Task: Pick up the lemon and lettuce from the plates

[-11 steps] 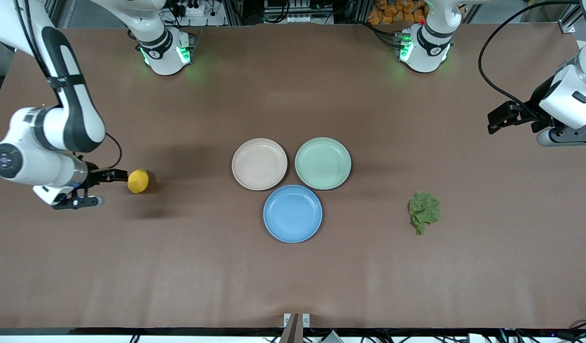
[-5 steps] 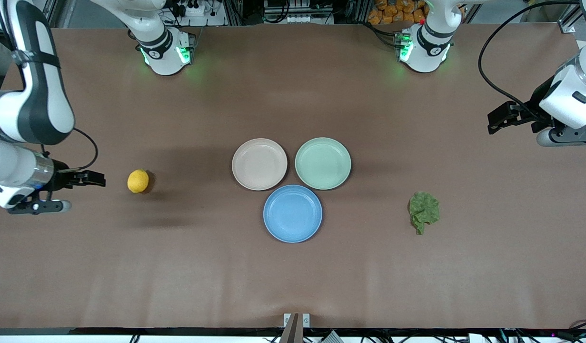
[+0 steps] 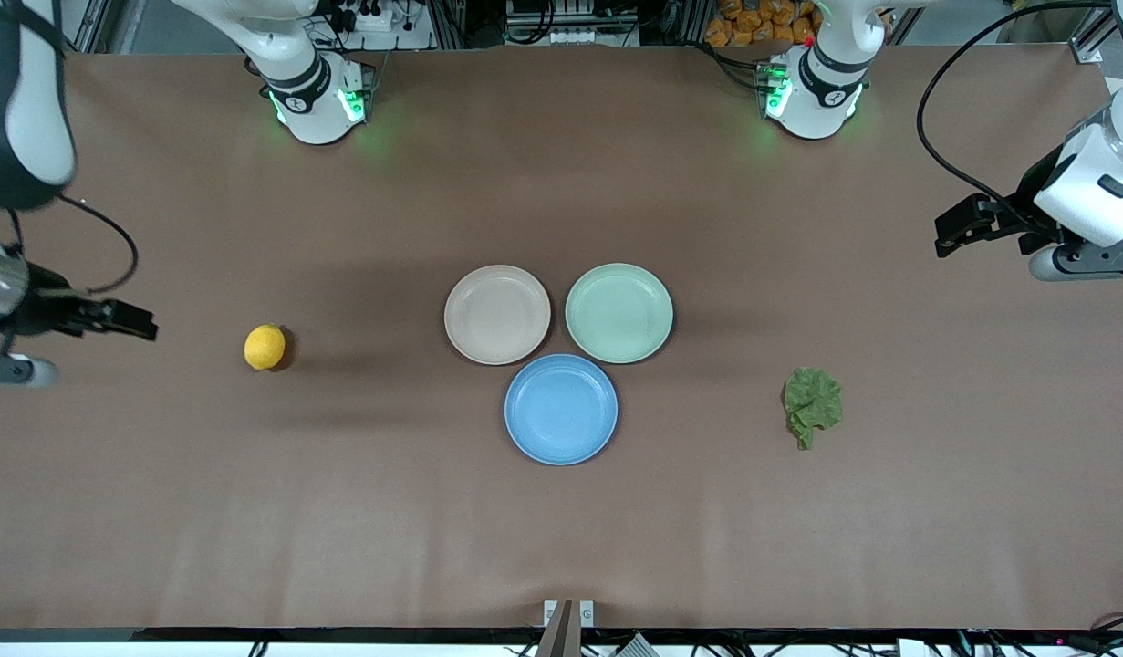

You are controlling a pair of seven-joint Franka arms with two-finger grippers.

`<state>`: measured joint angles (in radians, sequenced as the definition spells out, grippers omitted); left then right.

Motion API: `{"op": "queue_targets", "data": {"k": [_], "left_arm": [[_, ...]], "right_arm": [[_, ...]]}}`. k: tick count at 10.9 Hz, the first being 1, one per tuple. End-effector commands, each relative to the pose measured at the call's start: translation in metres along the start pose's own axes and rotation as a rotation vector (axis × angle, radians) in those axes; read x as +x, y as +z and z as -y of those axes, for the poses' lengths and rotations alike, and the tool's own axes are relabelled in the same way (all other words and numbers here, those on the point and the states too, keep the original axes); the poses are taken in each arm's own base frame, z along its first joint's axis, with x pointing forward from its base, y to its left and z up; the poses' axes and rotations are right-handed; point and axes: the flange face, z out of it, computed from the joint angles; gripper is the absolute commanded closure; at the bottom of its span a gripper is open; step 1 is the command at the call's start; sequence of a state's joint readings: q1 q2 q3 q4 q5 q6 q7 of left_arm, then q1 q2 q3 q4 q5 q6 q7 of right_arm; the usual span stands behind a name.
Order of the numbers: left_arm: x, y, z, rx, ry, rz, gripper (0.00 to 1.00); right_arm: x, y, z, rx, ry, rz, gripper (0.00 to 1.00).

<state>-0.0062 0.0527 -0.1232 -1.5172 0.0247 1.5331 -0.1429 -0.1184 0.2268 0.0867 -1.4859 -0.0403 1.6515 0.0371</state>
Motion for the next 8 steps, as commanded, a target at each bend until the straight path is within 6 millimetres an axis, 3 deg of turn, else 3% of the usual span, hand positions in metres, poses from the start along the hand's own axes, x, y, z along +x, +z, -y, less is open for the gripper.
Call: {"op": "queue_targets", "data": {"k": [1,8], "left_arm": [[0.0,-0.007,0.002,-0.014,0.02,-0.015,0.0],[-0.003,-0.014,0.005,-0.016,0.012,-0.025,0.0]], "right_arm": [[-0.036,-0.052,-0.002,-0.013,0.029,-0.026,0.0],[-0.06,-0.071,-0.01,-0.013,0.045,0.025,0.0]]}}
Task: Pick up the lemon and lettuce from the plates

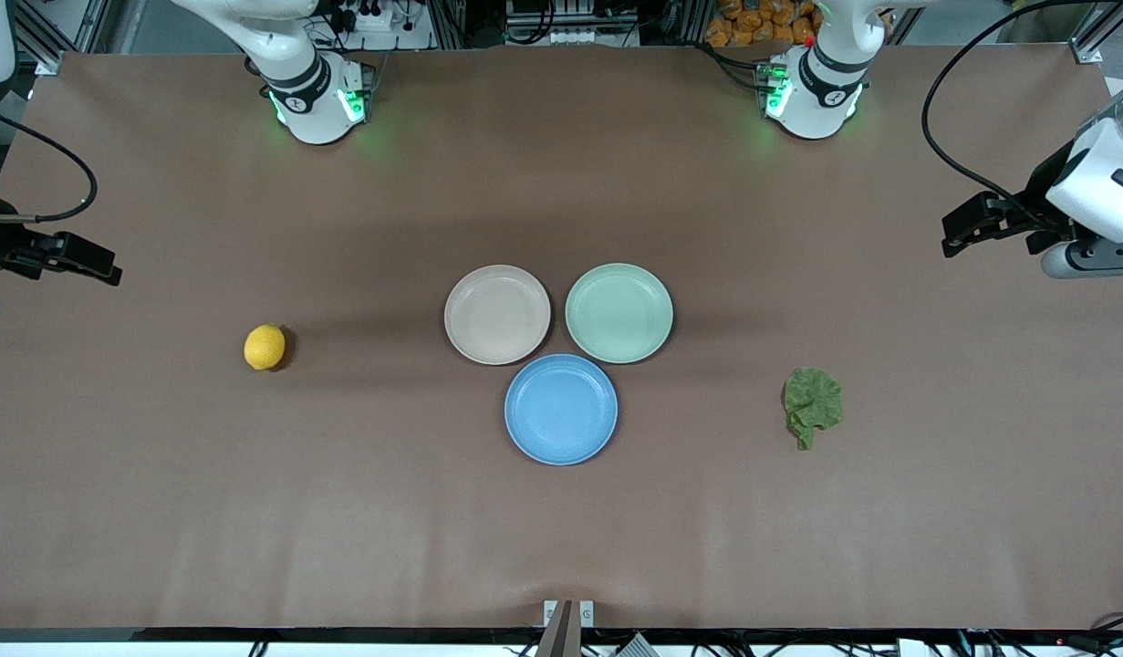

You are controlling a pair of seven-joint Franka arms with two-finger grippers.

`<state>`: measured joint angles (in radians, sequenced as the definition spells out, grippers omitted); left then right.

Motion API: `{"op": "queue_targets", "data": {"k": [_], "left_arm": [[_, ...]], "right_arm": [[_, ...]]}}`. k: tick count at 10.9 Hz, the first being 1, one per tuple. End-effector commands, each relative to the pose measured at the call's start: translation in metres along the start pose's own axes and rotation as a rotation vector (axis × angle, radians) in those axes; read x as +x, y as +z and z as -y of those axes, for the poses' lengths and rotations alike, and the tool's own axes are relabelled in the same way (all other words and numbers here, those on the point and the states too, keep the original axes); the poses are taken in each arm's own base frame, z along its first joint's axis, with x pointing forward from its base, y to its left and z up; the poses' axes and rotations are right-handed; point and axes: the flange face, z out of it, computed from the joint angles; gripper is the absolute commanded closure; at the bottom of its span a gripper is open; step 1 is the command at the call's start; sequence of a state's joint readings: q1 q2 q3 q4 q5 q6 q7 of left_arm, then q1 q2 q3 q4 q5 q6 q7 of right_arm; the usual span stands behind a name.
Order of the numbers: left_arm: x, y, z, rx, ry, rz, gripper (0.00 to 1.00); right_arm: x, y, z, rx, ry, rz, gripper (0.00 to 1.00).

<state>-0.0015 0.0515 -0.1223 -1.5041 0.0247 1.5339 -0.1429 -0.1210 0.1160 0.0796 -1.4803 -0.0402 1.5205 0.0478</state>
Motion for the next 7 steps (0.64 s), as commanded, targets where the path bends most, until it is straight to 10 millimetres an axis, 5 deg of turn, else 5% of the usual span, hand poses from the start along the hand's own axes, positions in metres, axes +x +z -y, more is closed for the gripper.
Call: {"op": "queue_targets", "data": {"k": [1,7], "left_arm": [[-0.004,-0.007,0.0,-0.014,0.021,-0.011,0.0],[-0.003,-0.02,0.004,-0.013,0.014,-0.037,0.0]], "right_arm": [[-0.017,-0.015,-0.004,-0.004,0.021,0.009,0.0],[-0.017,-0.012,-0.006,-0.01,0.021,0.016,0.0]]}}
